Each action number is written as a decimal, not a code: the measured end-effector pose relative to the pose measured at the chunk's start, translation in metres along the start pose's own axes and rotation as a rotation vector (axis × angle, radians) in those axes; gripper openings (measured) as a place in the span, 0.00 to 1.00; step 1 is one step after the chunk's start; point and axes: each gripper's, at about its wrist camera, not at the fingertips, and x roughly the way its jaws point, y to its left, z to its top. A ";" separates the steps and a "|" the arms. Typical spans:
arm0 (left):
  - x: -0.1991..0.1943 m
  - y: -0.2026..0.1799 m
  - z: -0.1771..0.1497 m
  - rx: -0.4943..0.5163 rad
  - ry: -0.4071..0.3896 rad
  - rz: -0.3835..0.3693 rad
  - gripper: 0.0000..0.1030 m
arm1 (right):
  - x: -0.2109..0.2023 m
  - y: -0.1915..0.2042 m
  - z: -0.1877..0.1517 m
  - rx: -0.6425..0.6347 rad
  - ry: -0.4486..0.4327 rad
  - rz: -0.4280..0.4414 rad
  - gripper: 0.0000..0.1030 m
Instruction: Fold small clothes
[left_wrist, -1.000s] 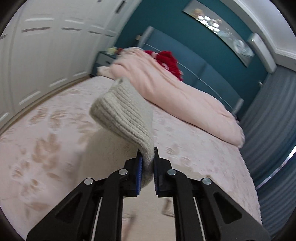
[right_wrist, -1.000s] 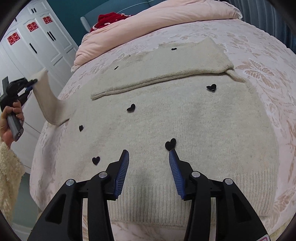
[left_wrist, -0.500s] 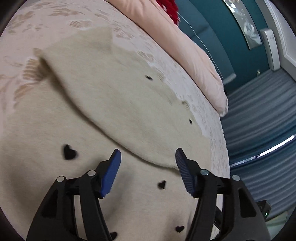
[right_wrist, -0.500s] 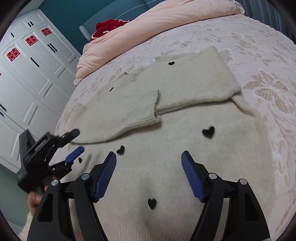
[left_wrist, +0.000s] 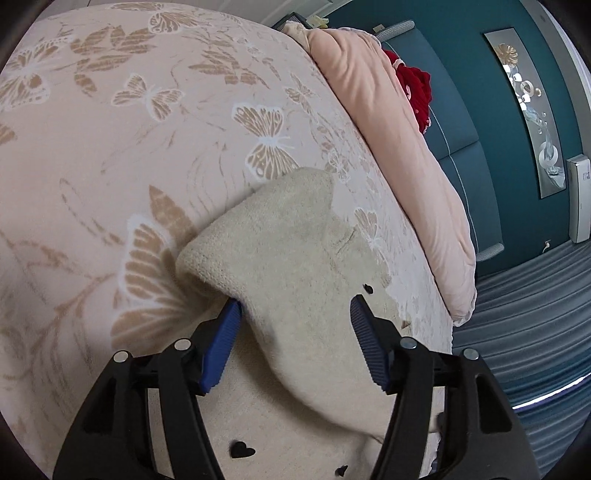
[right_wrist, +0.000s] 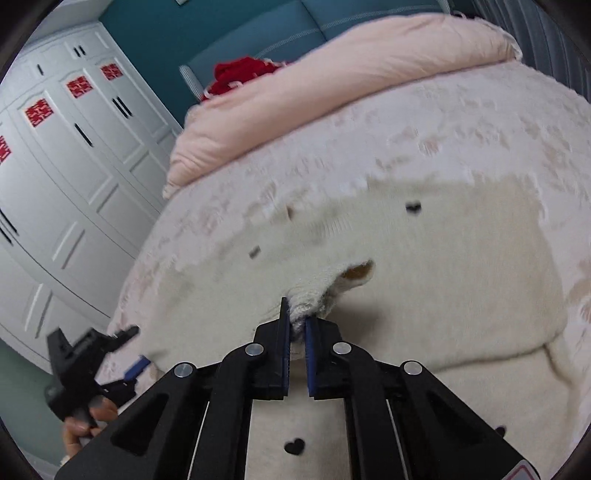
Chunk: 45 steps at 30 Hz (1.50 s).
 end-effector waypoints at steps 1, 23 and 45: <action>0.002 -0.001 0.001 0.003 0.001 0.000 0.57 | -0.011 0.004 0.014 -0.015 -0.035 0.006 0.06; 0.048 -0.003 -0.037 0.287 -0.020 0.153 0.33 | 0.035 -0.142 -0.024 0.087 0.147 -0.223 0.07; 0.052 0.005 -0.060 0.434 -0.130 0.019 0.49 | 0.258 0.157 -0.002 -0.380 0.381 0.026 0.05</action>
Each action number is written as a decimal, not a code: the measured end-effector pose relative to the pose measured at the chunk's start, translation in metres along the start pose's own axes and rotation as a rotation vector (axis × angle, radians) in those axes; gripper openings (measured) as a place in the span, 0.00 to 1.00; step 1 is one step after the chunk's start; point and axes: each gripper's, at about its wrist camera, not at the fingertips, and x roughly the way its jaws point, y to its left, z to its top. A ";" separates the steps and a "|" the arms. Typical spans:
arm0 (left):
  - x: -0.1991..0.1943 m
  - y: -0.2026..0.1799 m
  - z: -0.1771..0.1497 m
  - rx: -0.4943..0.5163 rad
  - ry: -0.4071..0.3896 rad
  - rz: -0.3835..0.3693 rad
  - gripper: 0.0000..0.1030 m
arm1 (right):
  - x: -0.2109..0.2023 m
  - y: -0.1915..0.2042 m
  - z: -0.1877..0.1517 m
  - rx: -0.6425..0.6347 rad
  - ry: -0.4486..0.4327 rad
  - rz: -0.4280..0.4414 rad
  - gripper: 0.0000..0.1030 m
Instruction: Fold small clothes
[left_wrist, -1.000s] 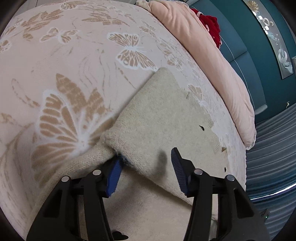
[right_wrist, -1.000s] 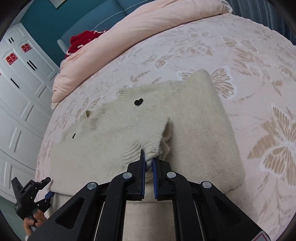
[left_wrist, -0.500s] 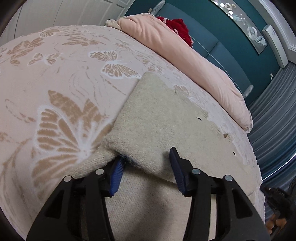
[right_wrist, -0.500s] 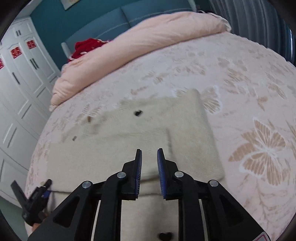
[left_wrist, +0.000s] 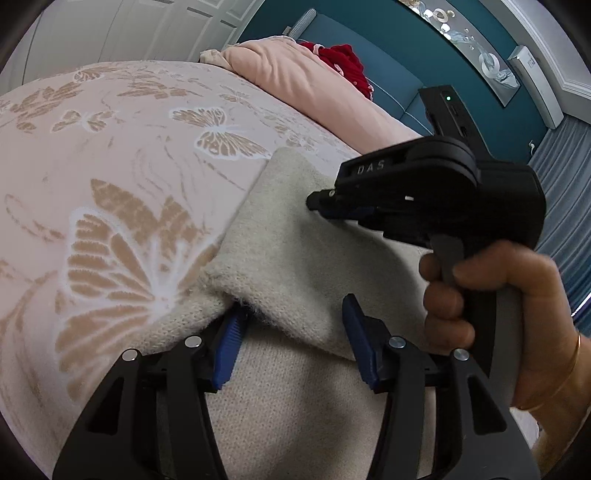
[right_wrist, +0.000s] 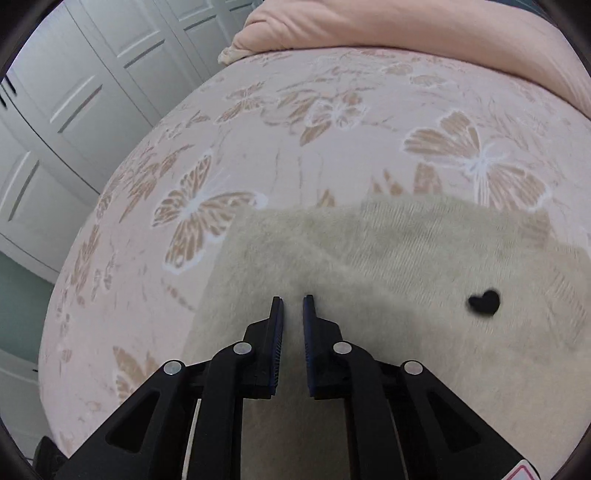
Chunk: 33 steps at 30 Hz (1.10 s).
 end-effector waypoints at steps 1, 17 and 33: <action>0.000 0.000 -0.001 0.003 -0.002 0.000 0.49 | -0.010 -0.007 0.004 0.029 -0.038 -0.014 0.08; 0.004 -0.009 -0.004 0.046 0.001 0.022 0.57 | -0.180 -0.255 -0.173 0.495 -0.216 -0.212 0.23; 0.007 -0.008 -0.003 0.063 0.002 0.020 0.61 | -0.203 -0.175 -0.129 0.283 -0.308 -0.110 0.18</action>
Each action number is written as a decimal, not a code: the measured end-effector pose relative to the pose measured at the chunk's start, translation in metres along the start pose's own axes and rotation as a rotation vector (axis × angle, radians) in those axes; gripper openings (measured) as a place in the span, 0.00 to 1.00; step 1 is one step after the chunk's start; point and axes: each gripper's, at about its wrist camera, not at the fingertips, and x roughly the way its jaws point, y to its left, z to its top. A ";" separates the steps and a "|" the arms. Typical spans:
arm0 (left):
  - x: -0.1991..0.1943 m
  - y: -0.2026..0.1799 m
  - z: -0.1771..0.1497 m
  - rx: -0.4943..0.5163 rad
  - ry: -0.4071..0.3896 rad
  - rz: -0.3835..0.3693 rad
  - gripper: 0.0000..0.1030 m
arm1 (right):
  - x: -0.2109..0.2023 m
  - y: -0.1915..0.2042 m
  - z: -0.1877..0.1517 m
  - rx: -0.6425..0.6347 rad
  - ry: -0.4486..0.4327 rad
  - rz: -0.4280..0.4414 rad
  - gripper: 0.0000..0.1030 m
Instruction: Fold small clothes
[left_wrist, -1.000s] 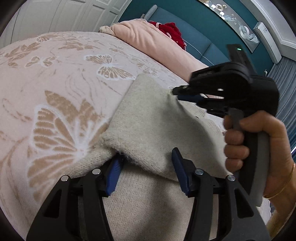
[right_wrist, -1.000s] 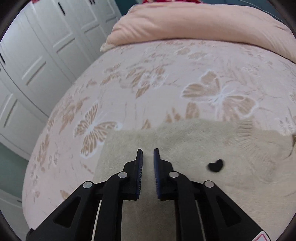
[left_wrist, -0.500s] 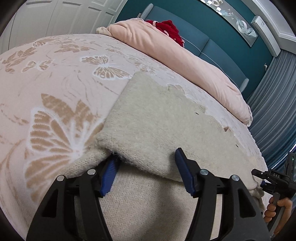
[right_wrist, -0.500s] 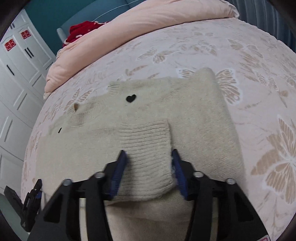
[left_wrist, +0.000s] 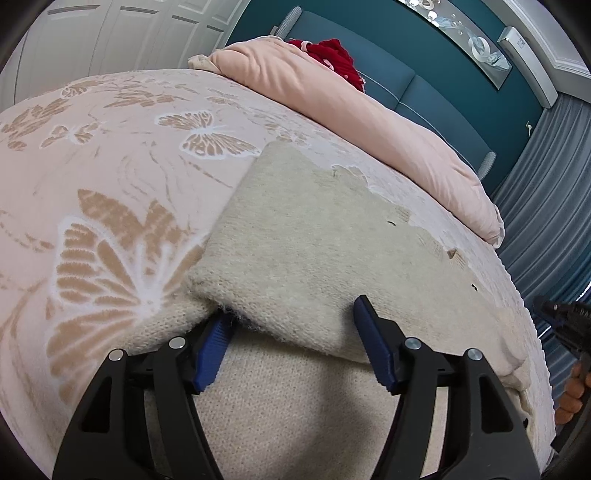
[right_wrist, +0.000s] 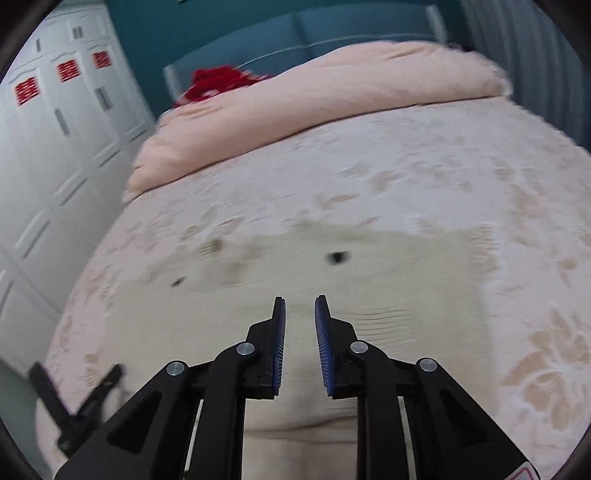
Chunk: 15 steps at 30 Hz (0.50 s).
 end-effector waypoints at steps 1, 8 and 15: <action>0.000 0.000 0.000 -0.001 0.000 -0.001 0.61 | 0.020 0.025 0.002 -0.036 0.072 0.079 0.17; 0.000 0.000 0.000 0.001 0.000 0.000 0.61 | 0.157 0.115 -0.006 -0.194 0.265 0.015 0.06; 0.001 -0.005 -0.001 0.024 0.000 -0.003 0.67 | 0.070 0.079 -0.017 -0.061 0.069 0.005 0.12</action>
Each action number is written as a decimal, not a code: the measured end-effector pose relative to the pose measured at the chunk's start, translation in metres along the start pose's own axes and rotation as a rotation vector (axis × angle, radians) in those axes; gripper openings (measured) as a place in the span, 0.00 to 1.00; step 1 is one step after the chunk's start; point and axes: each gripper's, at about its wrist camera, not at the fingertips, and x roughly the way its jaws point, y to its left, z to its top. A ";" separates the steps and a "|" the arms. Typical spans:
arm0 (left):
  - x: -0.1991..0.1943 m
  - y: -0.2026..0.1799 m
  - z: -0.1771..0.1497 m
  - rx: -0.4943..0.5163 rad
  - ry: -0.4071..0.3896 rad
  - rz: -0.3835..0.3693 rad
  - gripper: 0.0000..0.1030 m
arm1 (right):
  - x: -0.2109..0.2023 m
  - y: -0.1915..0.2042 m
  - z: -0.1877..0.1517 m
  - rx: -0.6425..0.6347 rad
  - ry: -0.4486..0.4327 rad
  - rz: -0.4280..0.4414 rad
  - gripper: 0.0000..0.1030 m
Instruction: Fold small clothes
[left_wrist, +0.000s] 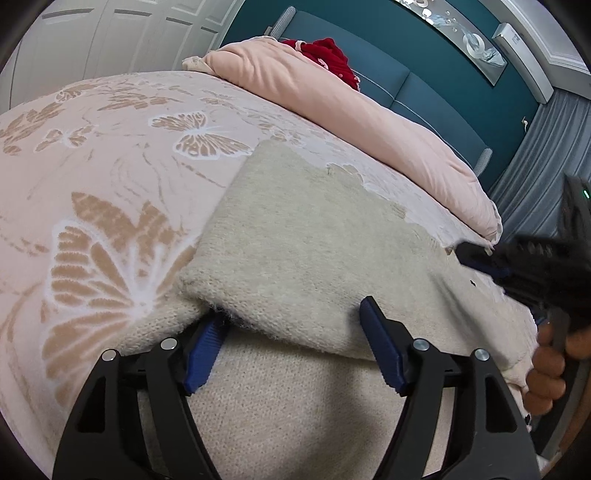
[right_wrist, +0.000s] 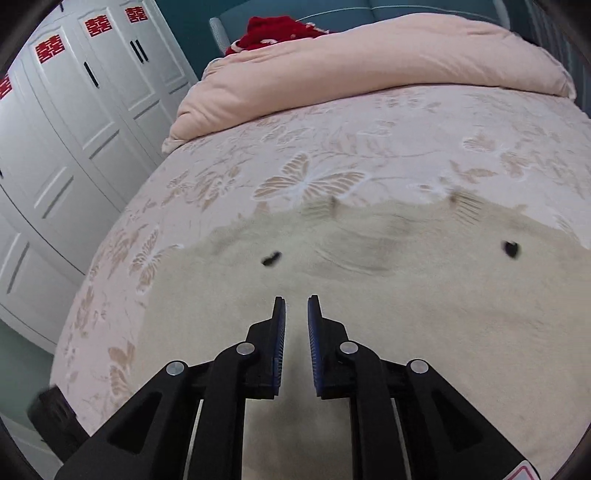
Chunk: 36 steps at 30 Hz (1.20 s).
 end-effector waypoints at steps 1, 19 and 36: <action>0.000 0.000 0.000 0.000 0.001 0.000 0.67 | -0.013 -0.015 -0.016 0.016 -0.001 -0.027 0.12; 0.005 -0.009 -0.001 0.043 0.024 0.056 0.70 | -0.056 -0.151 -0.027 0.250 -0.085 -0.158 0.09; -0.134 0.018 -0.037 0.033 0.280 0.184 0.95 | -0.260 -0.162 -0.247 0.365 0.058 -0.216 0.67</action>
